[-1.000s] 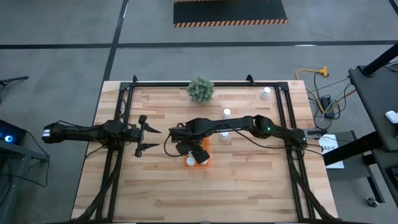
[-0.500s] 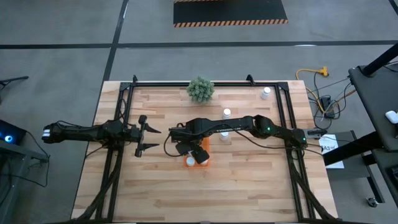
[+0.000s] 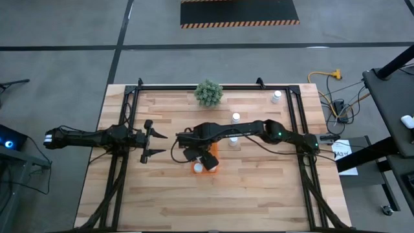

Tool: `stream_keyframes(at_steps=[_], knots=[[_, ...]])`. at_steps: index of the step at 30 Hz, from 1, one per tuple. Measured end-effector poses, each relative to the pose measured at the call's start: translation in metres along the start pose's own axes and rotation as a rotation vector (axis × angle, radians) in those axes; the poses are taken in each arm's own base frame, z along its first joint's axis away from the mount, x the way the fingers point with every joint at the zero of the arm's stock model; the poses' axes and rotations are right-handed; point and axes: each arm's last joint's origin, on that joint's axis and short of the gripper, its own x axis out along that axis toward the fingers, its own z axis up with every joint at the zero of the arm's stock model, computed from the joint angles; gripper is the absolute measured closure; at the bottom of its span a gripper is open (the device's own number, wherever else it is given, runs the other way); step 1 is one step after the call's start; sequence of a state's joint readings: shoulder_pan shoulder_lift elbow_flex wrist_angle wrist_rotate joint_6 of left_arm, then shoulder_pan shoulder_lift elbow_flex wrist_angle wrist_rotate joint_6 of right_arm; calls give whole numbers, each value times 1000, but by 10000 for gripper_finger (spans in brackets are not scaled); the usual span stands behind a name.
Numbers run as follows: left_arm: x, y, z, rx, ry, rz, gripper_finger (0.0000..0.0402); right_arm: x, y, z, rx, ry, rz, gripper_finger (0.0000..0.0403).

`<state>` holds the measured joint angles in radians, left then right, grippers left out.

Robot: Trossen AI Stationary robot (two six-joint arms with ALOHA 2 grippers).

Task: Pick and place pill bottles into a basket
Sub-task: Put the white pill bottle into the orange bin, then put the bottom left white pill bottle into the orange bin

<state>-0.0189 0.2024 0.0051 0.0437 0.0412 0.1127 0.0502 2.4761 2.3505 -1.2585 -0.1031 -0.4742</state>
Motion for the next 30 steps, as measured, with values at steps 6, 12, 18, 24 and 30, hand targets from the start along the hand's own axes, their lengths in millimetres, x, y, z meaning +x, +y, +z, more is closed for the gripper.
stream_keyframes(at_steps=[6,12,18,24,30], knots=[[0,0,0,0,0,0,157,-8,2,-2,3,5,2,204],[0,0,0,0,0,0,157,-21,3,-2,9,-16,-9,205],[0,0,0,0,0,0,157,-36,6,-4,8,-23,-13,204],[0,0,0,0,0,0,157,-40,9,-11,49,39,18,205],[0,0,0,0,0,0,157,-41,10,-19,105,102,48,205]])
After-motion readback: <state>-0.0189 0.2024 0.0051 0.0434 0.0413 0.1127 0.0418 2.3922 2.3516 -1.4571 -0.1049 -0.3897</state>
